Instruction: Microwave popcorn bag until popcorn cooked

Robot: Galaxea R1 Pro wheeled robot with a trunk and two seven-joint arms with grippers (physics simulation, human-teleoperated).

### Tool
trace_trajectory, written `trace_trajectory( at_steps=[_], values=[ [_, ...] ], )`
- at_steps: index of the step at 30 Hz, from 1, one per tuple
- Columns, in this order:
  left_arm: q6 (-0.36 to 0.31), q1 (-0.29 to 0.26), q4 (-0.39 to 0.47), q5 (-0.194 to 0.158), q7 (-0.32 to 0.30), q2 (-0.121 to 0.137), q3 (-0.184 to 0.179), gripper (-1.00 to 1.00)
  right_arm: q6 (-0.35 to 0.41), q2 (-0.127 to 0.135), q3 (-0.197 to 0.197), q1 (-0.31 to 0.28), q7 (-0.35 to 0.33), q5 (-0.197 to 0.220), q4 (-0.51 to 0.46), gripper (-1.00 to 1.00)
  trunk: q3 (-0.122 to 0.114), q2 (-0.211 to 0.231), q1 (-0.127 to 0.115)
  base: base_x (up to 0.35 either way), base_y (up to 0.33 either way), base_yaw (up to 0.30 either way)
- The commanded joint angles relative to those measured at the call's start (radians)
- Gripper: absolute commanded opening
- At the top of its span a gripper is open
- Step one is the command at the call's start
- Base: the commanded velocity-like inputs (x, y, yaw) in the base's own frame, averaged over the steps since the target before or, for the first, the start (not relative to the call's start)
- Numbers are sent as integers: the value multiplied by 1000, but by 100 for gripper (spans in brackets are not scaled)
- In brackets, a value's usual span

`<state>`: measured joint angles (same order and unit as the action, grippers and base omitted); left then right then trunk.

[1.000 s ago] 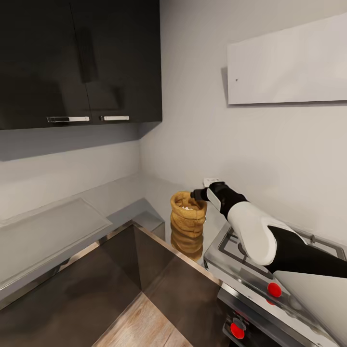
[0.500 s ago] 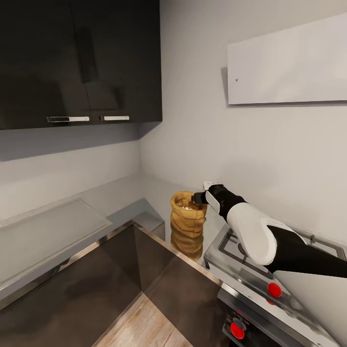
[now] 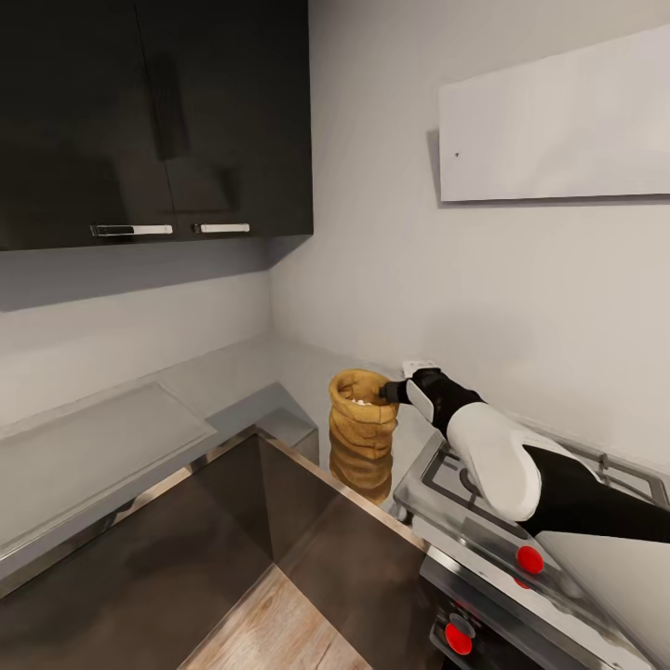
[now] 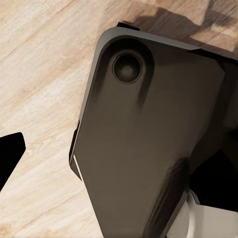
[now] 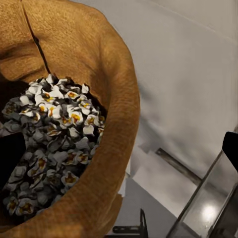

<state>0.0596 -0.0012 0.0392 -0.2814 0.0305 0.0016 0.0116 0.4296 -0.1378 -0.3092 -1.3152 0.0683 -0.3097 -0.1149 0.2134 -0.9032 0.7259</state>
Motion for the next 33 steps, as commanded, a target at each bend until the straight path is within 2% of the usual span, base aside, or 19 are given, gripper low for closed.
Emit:
trace_trajectory(
  at_steps=[1,20,25,28,33],
  values=[
    [2,0,1,-3,2,0,1,100,5,-1,-8,0,2,-8,-2,100,1,-1,0,0,0,0],
    [2,0,1,-6,2,1,-2,100,22,0,-7,1,-6,-10,-2,100,1,-1,0,41,0,0],
    [2,0,1,-10,2,0,1,100,149,0,-7,1,0,-14,-3,100,1,-1,0,0,0,0],
    [2,0,1,-10,3,0,2,100,173,0,-7,1,1,-15,-4,100,1,-1,0,0,0,0],
    [2,0,1,-9,3,0,2,100,169,-2,-7,1,1,-14,-5,100,1,-1,0,1,0,0]
  ],
)
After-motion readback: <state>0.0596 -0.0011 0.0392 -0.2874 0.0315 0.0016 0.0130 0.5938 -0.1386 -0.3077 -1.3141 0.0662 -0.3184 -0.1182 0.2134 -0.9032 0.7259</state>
